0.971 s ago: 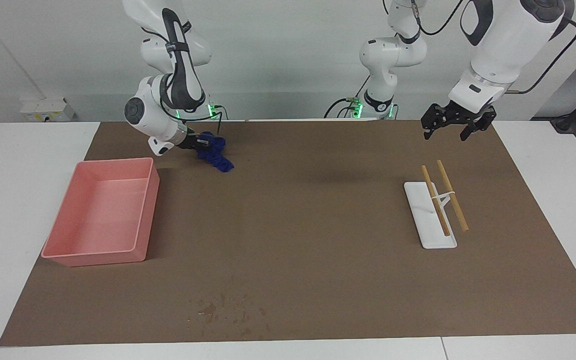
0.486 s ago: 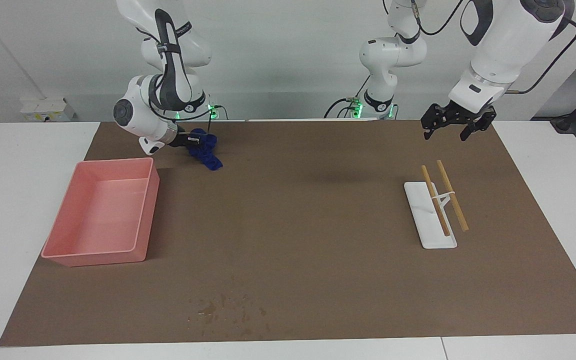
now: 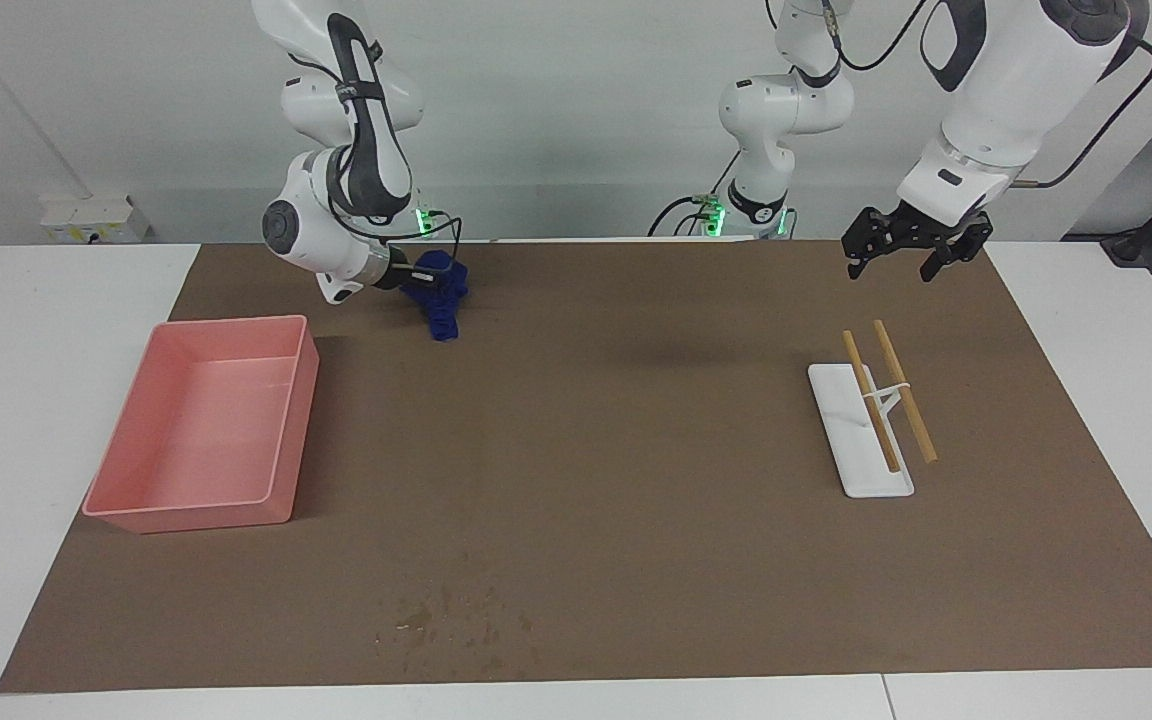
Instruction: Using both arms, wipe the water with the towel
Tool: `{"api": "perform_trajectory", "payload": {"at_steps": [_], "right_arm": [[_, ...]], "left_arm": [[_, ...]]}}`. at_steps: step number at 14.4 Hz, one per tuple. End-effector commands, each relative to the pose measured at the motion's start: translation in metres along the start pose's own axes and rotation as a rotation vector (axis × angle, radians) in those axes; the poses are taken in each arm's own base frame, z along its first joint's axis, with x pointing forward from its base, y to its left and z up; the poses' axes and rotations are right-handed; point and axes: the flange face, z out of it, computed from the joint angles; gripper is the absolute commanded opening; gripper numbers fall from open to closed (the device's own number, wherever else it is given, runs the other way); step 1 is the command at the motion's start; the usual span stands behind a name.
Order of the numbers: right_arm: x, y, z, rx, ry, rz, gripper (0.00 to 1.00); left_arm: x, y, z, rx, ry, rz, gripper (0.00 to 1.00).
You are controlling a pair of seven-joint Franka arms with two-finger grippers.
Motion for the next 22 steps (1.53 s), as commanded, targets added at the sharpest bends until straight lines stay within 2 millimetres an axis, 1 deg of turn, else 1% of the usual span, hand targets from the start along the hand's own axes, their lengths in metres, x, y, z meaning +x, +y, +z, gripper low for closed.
{"api": "perform_trajectory", "payload": {"at_steps": [1,2,4,5,6,7,8,9,10,13,14,16,19,21,22], "right_arm": [[-0.014,-0.025,0.01,0.049,0.019,0.042,0.0],[-0.019,-0.038,0.017,0.051,0.032,0.061,0.0],[-0.034,-0.072,0.033,0.064,0.066,0.109,0.0],[-0.041,-0.098,0.035,0.058,0.071,0.126,0.0],[-0.047,-0.123,0.029,0.064,0.079,0.161,0.0],[-0.054,-0.139,0.023,0.06,0.086,0.179,0.0],[-0.057,-0.145,0.016,0.039,0.087,0.167,0.0],[-0.059,-0.148,0.005,0.006,0.088,0.146,0.0],[-0.059,-0.148,-0.006,-0.035,0.077,0.127,0.0],[-0.057,-0.137,-0.074,-0.169,0.108,0.068,0.0],[-0.057,-0.133,-0.099,-0.214,0.119,0.055,0.0],[-0.058,-0.123,-0.144,-0.265,0.133,0.012,0.0],[-0.051,-0.09,-0.213,-0.318,0.201,-0.102,0.0],[-0.039,-0.058,-0.258,-0.328,0.239,-0.196,0.0],[-0.03,-0.039,-0.275,-0.336,0.247,-0.263,0.0]], "left_arm": [[-0.004,-0.001,0.0,0.016,0.009,-0.004,1.0],[-0.004,-0.001,0.0,0.016,0.009,-0.004,1.0],[-0.004,-0.001,0.0,0.016,0.009,-0.003,1.0],[-0.004,-0.001,0.0,0.016,0.009,-0.004,1.0],[-0.004,-0.001,0.0,0.016,0.009,-0.004,1.0],[-0.004,-0.001,0.0,0.016,0.009,-0.004,1.0],[-0.004,-0.001,0.0,0.016,0.009,-0.004,1.0],[-0.004,-0.001,0.0,0.016,0.009,-0.004,1.0],[-0.004,-0.001,0.0,0.016,0.009,-0.004,1.0],[-0.004,-0.001,0.0,0.016,0.008,-0.004,1.0],[-0.004,-0.001,0.0,0.016,0.009,-0.003,1.0],[-0.004,-0.001,0.0,0.016,0.009,-0.004,1.0],[-0.004,-0.001,0.0,0.016,0.009,-0.004,1.0],[-0.004,-0.001,0.0,0.016,0.009,-0.003,1.0],[-0.004,-0.001,0.0,0.016,0.009,-0.004,1.0]]}}
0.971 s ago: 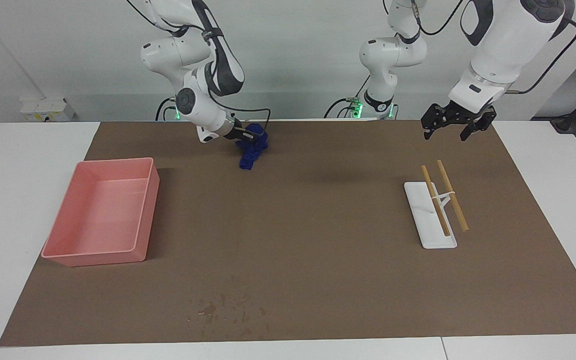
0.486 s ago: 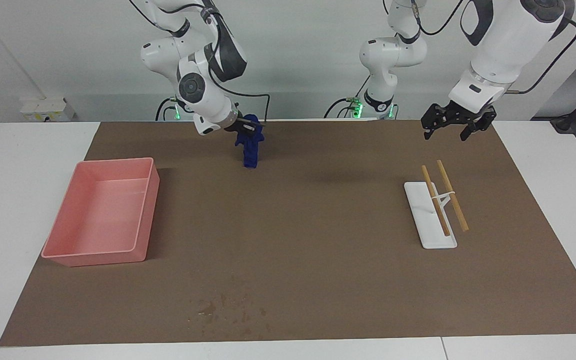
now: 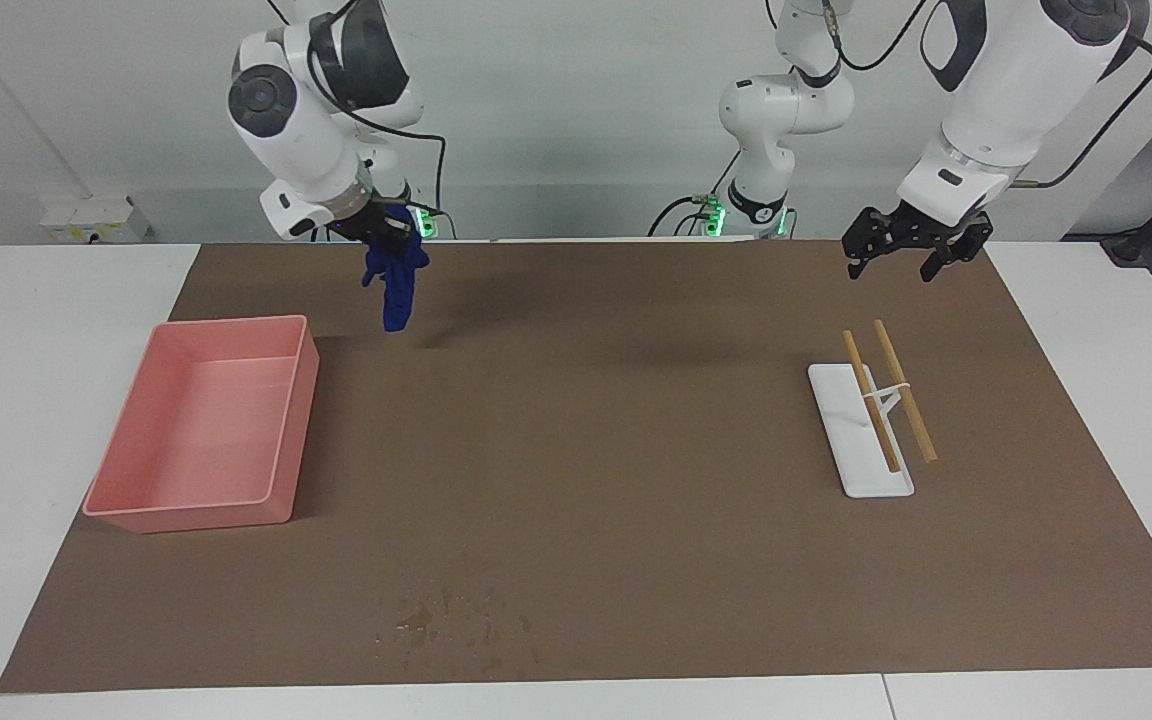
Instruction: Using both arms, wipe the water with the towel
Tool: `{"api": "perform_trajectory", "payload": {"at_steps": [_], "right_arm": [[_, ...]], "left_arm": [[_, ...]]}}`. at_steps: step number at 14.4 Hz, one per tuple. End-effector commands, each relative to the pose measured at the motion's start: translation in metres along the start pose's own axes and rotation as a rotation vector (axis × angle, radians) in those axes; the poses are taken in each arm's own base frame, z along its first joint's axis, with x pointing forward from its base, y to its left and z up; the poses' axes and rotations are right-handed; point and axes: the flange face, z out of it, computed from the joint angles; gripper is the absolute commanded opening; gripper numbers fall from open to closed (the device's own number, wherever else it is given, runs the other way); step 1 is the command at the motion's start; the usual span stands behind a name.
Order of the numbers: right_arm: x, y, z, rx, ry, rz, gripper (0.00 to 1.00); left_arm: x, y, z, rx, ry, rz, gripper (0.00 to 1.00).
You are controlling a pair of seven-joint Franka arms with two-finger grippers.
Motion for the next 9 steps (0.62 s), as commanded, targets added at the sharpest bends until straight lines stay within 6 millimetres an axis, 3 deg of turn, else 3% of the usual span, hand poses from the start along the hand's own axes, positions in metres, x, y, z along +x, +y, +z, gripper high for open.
{"api": "perform_trajectory", "payload": {"at_steps": [1,3,7,9], "right_arm": [[0.017,0.058,-0.028,-0.017,0.047,-0.158,0.0],[0.03,0.079,-0.037,-0.092,0.102,-0.259,0.0],[0.05,0.102,-0.057,-0.203,0.207,-0.408,0.0],[0.069,0.124,-0.053,-0.226,0.258,-0.48,0.0]], "left_arm": [[-0.004,-0.001,0.0,0.016,0.009,-0.004,1.0],[-0.004,-0.001,0.0,0.016,0.009,-0.003,1.0],[-0.004,-0.001,0.0,0.016,0.008,-0.003,1.0],[-0.004,-0.001,0.0,0.016,0.008,-0.004,1.0]]}}
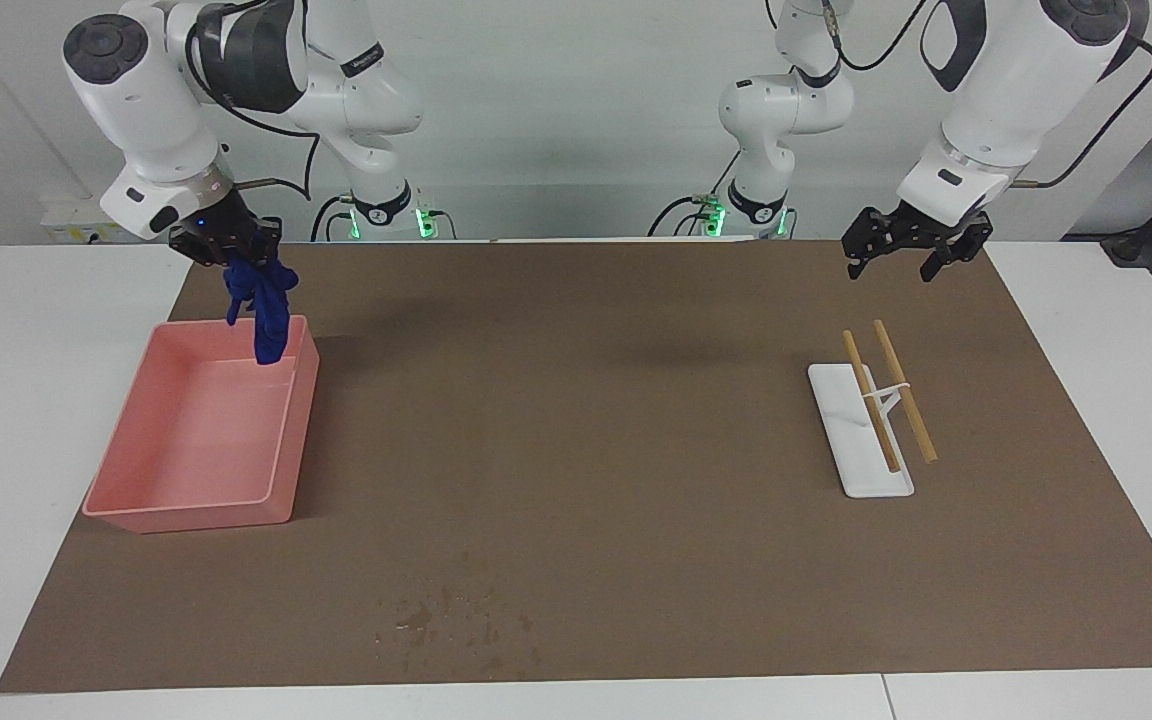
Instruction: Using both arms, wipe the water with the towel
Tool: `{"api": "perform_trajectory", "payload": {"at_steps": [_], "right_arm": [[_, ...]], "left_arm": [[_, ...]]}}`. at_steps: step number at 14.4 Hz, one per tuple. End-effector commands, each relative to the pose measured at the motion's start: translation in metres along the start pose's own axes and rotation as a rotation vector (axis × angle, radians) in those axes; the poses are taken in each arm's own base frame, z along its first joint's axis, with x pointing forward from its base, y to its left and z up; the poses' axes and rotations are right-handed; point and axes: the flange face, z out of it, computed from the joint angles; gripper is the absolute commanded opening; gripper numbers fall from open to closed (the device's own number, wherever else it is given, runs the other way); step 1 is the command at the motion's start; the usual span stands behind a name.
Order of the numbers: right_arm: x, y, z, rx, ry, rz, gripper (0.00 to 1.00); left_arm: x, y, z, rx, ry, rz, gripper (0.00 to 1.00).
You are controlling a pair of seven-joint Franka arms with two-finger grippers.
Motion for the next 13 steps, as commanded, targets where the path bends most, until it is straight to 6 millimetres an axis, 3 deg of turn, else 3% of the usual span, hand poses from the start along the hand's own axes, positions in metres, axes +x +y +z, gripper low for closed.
{"api": "perform_trajectory", "payload": {"at_steps": [1,4,9,11,12,13], "right_arm": [[0.014,0.043,0.014,-0.045,0.056,-0.091,0.0],[0.02,0.088,0.034,-0.085,0.12,-0.167,0.0],[0.046,0.084,0.088,-0.041,0.096,-0.131,0.0],[0.048,0.079,0.088,-0.041,0.094,-0.15,0.05],[0.047,0.082,0.089,-0.043,0.099,-0.147,0.34],[0.047,0.082,0.088,-0.045,0.1,-0.16,0.91]], "left_arm": [[-0.004,-0.001,0.0,0.016,0.009,-0.004,1.0],[-0.004,-0.001,0.0,0.016,0.009,-0.003,1.0],[-0.004,-0.001,0.0,0.016,0.009,-0.003,1.0],[-0.004,-0.001,0.0,0.016,0.009,-0.003,1.0],[-0.004,-0.001,0.0,0.016,0.009,-0.004,1.0],[-0.004,-0.001,0.0,0.016,0.009,-0.004,1.0]]}}
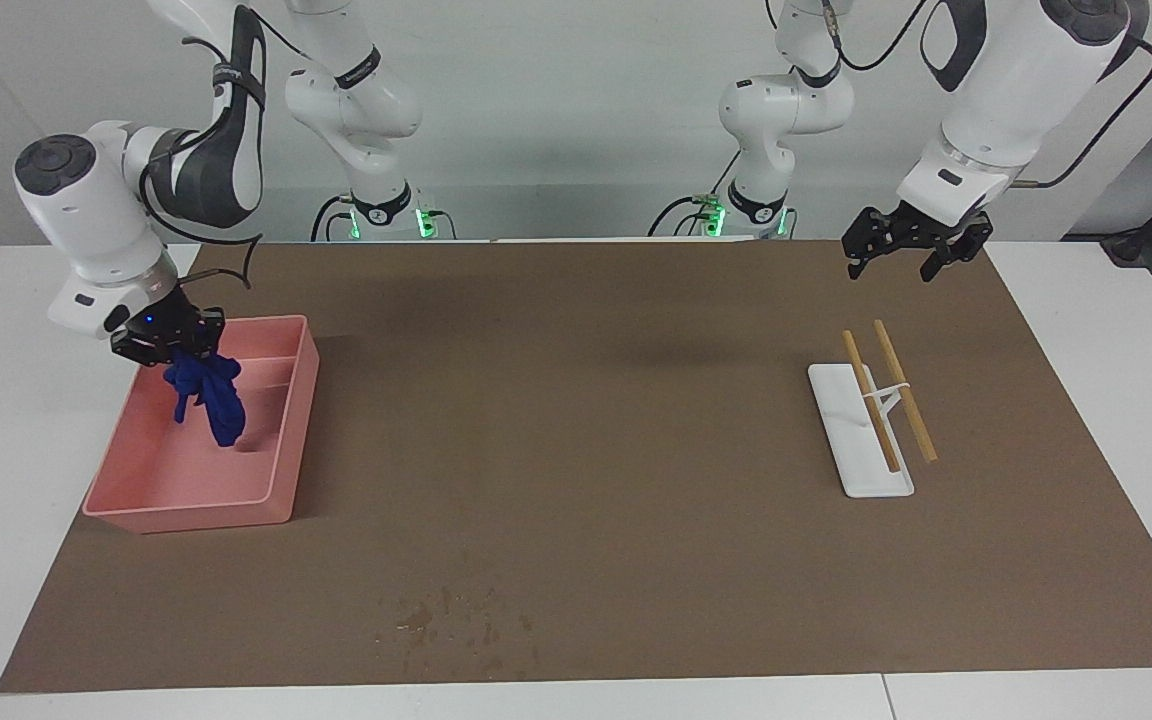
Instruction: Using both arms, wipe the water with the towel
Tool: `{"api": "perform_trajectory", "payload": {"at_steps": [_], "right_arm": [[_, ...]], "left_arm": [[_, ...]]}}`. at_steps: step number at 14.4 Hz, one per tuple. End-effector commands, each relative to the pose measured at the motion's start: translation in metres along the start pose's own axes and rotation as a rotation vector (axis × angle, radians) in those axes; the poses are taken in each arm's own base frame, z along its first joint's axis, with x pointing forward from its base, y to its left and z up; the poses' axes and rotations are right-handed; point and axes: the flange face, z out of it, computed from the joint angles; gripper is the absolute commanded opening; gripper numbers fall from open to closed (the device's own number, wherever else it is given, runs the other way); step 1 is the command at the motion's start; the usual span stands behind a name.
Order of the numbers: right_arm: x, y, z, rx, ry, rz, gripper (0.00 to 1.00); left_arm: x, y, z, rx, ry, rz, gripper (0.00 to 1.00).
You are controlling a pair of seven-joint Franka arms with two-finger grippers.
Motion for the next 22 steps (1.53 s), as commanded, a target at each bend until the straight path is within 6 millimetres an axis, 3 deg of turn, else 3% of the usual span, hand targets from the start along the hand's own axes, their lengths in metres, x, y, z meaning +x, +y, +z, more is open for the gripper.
{"api": "perform_trajectory", "payload": {"at_steps": [1,4,8,12,13,14,18,22], "right_arm": [[-0.002,0.003,-0.01,-0.016,0.018,-0.012,1.0],[0.004,-0.001,-0.034,-0.007,0.033,-0.011,1.0],[0.02,-0.013,-0.114,0.109,0.092,0.052,1.0],[0.005,-0.021,-0.2,0.13,0.057,0.075,1.0],[0.009,-0.035,-0.215,0.132,0.053,0.07,1.0],[0.015,-0.051,-0.226,0.134,0.049,0.086,1.0],[0.031,-0.101,-0.236,0.107,-0.023,0.241,1.0],[0.049,-0.094,-0.237,0.09,0.0,0.235,1.0]], "left_arm": [[-0.004,-0.001,0.0,0.016,0.009,-0.004,1.0],[-0.004,-0.001,0.0,0.016,0.009,-0.003,1.0],[-0.004,-0.001,0.0,0.016,0.009,-0.004,1.0],[-0.004,-0.001,0.0,0.016,0.009,-0.004,1.0],[-0.004,-0.001,0.0,0.016,0.009,-0.004,1.0],[-0.004,-0.001,0.0,0.016,0.008,-0.004,1.0],[-0.004,-0.001,0.0,0.016,0.009,-0.003,1.0],[-0.004,-0.001,0.0,0.016,0.008,-0.003,1.0]]}}
